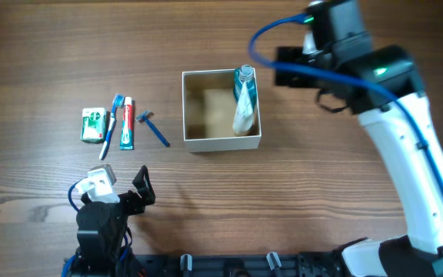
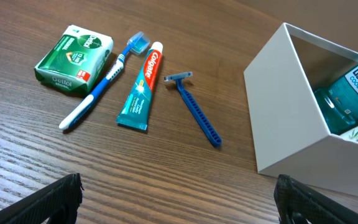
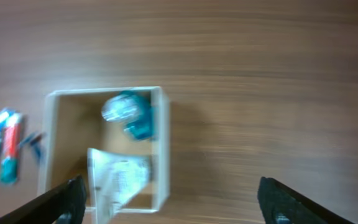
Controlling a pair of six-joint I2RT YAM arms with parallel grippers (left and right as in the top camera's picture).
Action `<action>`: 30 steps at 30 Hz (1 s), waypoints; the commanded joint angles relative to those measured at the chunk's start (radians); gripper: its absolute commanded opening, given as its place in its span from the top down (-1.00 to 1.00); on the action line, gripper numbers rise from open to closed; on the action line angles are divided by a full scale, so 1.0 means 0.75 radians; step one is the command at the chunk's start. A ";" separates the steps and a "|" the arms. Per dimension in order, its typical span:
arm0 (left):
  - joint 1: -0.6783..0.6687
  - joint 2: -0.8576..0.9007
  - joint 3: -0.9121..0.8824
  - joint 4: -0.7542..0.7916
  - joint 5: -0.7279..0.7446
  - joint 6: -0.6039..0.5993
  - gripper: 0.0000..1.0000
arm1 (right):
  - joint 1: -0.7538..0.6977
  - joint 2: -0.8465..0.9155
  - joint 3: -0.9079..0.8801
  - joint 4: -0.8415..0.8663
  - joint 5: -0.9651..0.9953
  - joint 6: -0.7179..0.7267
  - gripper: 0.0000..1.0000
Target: Pack container
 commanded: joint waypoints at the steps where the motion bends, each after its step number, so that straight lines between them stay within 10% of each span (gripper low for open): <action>1: 0.010 -0.014 -0.018 -0.006 0.025 0.021 -1.00 | -0.234 0.031 0.020 -0.017 0.034 -0.002 -0.90; 9: 0.010 -0.014 -0.019 -0.006 0.025 0.021 -1.00 | -0.597 0.114 0.020 -0.047 -0.199 -0.002 -1.00; 30: 0.010 0.207 0.253 0.080 0.335 -0.203 -0.99 | -0.622 0.119 0.020 -0.043 -0.199 -0.002 -0.99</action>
